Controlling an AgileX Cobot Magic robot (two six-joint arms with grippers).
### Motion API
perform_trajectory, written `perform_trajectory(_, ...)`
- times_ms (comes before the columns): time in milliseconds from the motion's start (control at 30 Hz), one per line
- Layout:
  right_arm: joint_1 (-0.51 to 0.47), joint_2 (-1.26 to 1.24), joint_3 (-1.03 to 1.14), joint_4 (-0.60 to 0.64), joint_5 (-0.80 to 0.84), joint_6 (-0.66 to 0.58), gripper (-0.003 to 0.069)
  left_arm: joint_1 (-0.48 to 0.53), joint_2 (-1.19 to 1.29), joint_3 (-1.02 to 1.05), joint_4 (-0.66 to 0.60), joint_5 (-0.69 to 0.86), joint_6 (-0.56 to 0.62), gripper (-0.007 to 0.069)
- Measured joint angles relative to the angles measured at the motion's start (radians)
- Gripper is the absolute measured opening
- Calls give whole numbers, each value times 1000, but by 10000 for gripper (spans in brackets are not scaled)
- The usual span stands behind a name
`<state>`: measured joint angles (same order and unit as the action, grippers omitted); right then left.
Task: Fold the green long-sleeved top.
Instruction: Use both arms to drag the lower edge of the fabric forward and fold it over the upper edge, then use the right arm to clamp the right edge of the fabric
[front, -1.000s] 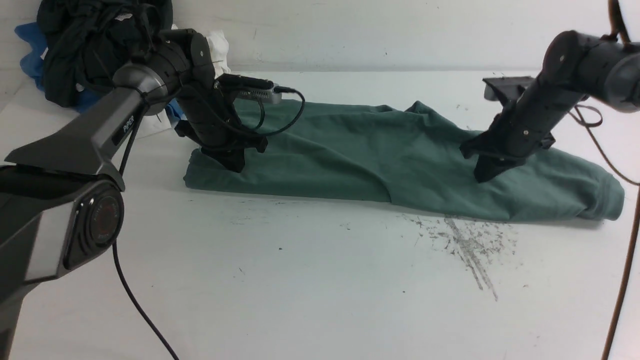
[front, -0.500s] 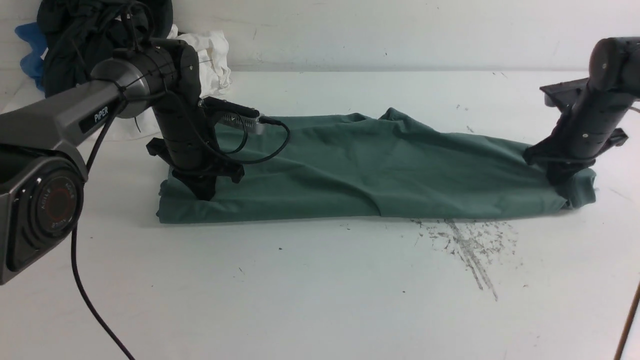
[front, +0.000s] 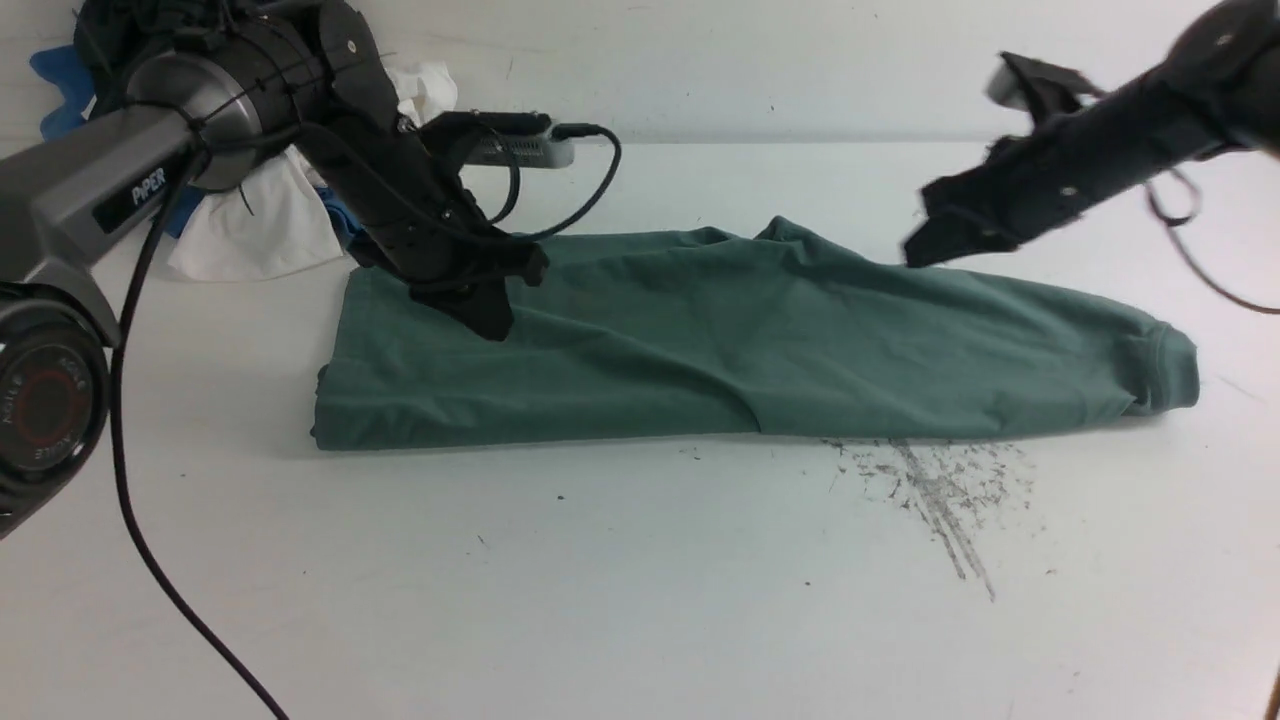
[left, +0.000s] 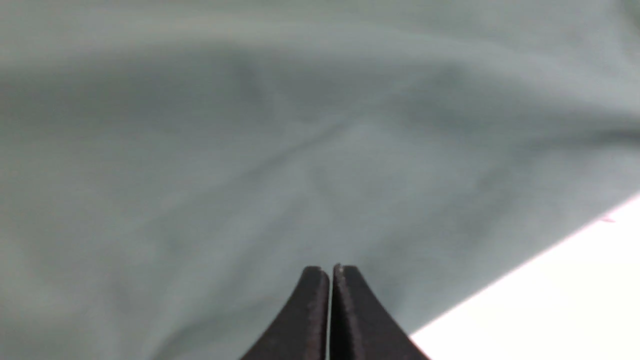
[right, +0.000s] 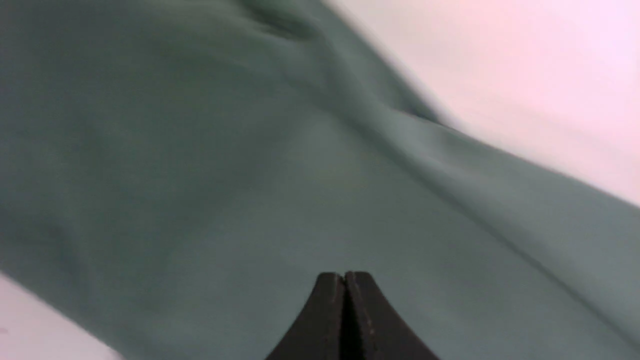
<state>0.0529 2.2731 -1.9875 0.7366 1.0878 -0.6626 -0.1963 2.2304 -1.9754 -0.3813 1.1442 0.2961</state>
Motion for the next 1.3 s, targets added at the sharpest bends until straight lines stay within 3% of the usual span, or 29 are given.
perform_trajectory(67, 104, 35, -1, 81, -114, -106, -14, -31, 22, 0, -6, 1, 9, -7)
perform_trajectory(133, 172, 63, -1, 83, -211, -155, -14, -51, 39, 0, 2, 1, 9, -7)
perform_trajectory(333, 290, 156, -1, -25, -466, -241, -14, -95, 77, 1, 75, 4, 7, -7)
perform_trajectory(467, 291, 225, -1, -55, -714, -145, -14, -102, 101, 1, 124, 47, -3, -7)
perform_trajectory(633, 234, 243, -1, -60, -817, -16, -14, -102, 104, 1, 130, 56, -19, -7)
perform_trajectory(767, 186, 227, -1, -60, -751, 9, -14, -102, 104, 2, 139, 58, -25, -7)
perform_trajectory(1067, 23, -63, 3, -122, -362, -83, -14, -102, -50, 11, 211, 67, -28, -7)
perform_trajectory(1200, -72, -187, -2, -142, -199, 23, -4, -100, -168, 11, 255, 80, -36, -7)
perform_trajectory(1300, -152, -220, 11, -258, 10, 181, 59, -100, -318, 65, 272, 82, -43, -7)
